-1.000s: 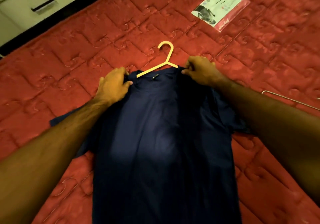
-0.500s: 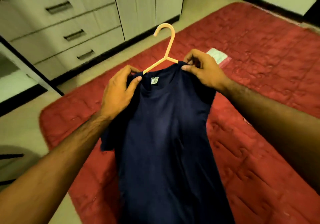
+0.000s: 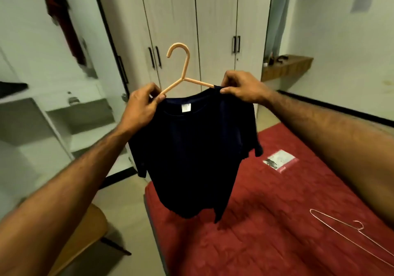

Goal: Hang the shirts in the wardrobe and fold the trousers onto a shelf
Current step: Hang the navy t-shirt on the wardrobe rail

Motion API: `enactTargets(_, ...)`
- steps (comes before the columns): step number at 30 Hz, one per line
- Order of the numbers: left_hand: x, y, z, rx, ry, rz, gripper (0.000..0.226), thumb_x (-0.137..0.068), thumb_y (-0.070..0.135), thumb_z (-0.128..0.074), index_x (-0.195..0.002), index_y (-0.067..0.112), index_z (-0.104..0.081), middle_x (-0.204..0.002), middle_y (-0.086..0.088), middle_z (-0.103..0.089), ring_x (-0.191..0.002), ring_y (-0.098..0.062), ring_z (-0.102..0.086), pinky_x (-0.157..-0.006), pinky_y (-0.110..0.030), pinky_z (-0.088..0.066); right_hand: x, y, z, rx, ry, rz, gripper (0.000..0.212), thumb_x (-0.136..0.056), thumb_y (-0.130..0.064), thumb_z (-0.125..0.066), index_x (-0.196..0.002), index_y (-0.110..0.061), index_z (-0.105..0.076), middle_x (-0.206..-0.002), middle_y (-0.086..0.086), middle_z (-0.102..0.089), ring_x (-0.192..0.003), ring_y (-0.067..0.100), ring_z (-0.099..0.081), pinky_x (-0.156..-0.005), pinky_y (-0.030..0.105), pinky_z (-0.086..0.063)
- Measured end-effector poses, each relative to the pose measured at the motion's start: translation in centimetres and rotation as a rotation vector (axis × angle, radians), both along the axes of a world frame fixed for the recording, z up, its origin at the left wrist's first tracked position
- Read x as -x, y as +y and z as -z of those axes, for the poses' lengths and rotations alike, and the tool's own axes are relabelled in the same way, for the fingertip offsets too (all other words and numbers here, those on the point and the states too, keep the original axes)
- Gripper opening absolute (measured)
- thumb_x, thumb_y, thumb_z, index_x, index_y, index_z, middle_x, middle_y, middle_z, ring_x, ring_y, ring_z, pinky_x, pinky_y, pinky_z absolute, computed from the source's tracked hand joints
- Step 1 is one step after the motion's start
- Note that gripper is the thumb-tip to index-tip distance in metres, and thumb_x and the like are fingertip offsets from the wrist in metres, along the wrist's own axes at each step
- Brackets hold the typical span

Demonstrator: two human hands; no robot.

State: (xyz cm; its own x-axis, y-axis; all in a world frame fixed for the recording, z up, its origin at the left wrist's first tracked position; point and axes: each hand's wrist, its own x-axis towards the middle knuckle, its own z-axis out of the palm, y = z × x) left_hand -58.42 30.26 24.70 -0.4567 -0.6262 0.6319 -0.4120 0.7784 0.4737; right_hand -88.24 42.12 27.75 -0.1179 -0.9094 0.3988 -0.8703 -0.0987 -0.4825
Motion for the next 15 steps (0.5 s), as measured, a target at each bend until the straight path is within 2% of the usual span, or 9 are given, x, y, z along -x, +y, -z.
enactTargets(2,-3.2,1.4,-4.6,0.051,0.028,-0.033,0.009,-0.097,0.024,-0.064,-0.09,0.02,-0.061,-0.079,0.011,-0.06,-0.07,-0.002,-0.053,-0.062,-0.019,-0.04,-2.5,0.7,-4.8,0.019,0.055,-0.025,0.012,-0.09,-0.024,-0.069,-0.096,-0.017,-0.062,-0.091,-0.008,-0.061,-0.086,0.012,-0.058,-0.07,0.023,-0.042)
enactTargets(5,-7.6,2.8,-10.6,0.108,0.077,-0.087,0.011,-0.097,0.023,-0.063,-0.091,0.014,-0.062,-0.083,0.001,-0.063,-0.075,-0.012,-0.056,-0.064,-0.023,-0.044,-6.5,1.0,-10.7,0.034,0.112,-0.079,0.013,-0.092,-0.019,-0.067,-0.102,-0.02,-0.059,-0.099,-0.005,-0.061,-0.097,0.017,-0.059,-0.077,0.026,-0.044)
enactTargets(7,-9.9,2.8,-13.6,0.148,0.114,-0.127,0.011,-0.096,0.024,-0.064,-0.09,0.014,-0.062,-0.086,-0.001,-0.064,-0.078,-0.014,-0.058,-0.064,-0.019,-0.044,-8.6,0.5,-13.7,0.03,0.094,-0.123,0.019,-0.092,-0.017,-0.066,-0.109,-0.021,-0.059,-0.104,-0.003,-0.062,-0.1,0.017,-0.06,-0.079,0.025,-0.046)
enactTargets(10,-13.6,1.6,-17.1,0.212,0.145,-0.184,0.011,-0.095,0.023,-0.065,-0.088,0.016,-0.062,-0.084,0.0,-0.065,-0.078,-0.015,-0.059,-0.065,-0.018,-0.044,-12.5,-1.2,-17.1,0.031,0.052,-0.221,0.03,-0.094,-0.033,-0.064,-0.12,-0.019,-0.061,-0.107,-0.001,-0.066,-0.099,0.014,-0.062,-0.083,0.028,-0.05)
enactTargets(12,-15.6,0.3,-18.6,0.252,0.142,-0.195,0.011,-0.095,0.023,-0.066,-0.089,0.013,-0.064,-0.085,0.0,-0.066,-0.079,-0.015,-0.06,-0.068,-0.026,-0.049,-14.8,-2.9,-18.2,0.074,0.112,-0.245,0.027,-0.098,-0.038,-0.059,-0.112,-0.016,-0.065,-0.098,-0.003,-0.065,-0.09,0.012,-0.059,-0.076,0.025,-0.046)
enactTargets(15,-19.6,-2.6,-20.6,0.31,0.141,-0.205,0.01,-0.094,0.022,-0.067,-0.093,0.012,-0.068,-0.087,0.001,-0.068,-0.078,-0.01,-0.059,-0.071,-0.026,-0.049,-18.9,-7.6,-18.9,0.154,0.144,-0.285,0.018,-0.101,-0.031,-0.054,-0.09,-0.019,-0.062,-0.077,-0.006,-0.056,-0.073,0.009,-0.051,-0.064,0.025,-0.037)
